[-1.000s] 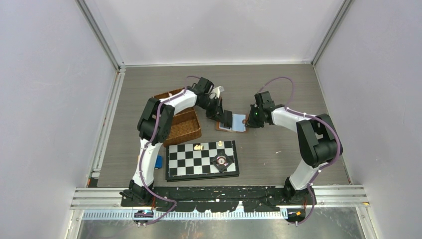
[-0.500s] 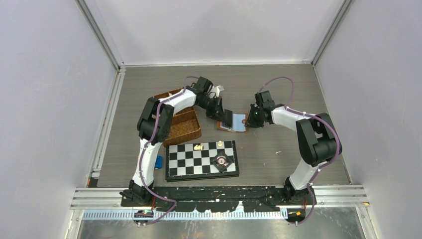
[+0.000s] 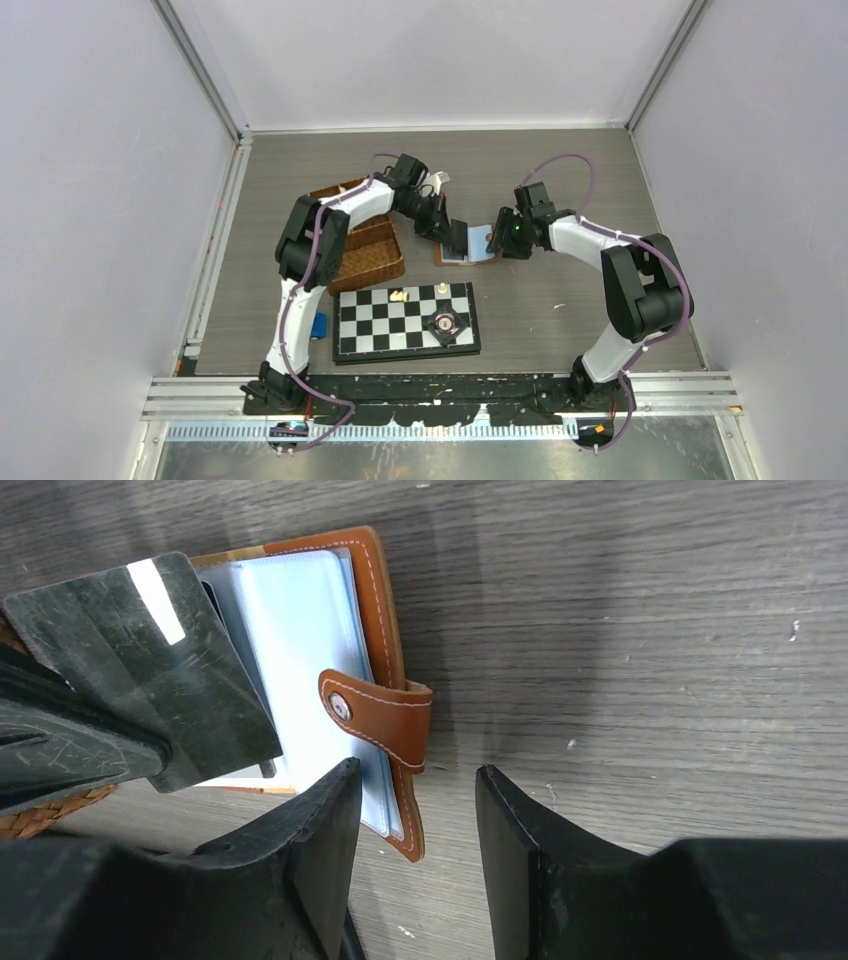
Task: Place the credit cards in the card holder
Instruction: Insert the credit card into the card holder.
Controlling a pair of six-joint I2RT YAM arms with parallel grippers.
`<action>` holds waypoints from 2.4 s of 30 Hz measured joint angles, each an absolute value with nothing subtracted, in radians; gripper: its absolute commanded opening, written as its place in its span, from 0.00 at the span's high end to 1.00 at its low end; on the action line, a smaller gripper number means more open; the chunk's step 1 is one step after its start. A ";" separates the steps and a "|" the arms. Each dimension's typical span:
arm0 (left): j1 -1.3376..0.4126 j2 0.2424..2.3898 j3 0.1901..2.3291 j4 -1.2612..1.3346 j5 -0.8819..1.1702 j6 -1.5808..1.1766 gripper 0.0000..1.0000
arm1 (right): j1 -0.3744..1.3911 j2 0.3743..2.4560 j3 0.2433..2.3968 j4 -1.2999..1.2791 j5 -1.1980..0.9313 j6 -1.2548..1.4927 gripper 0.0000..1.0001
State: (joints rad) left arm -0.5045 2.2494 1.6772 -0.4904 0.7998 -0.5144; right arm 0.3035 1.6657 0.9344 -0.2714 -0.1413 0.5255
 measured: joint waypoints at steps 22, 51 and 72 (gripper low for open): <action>-0.507 2.249 1.664 -0.464 0.792 -0.525 1.00 | 0.303 1.696 0.920 -0.234 -0.218 0.538 0.77; -0.508 2.249 1.585 -0.341 0.834 -0.654 1.00 | 0.304 1.702 0.922 -0.242 -0.185 0.542 0.99; -0.501 2.242 1.580 -0.274 0.885 -0.726 1.00 | 0.304 1.705 0.924 -0.244 -0.184 0.541 0.99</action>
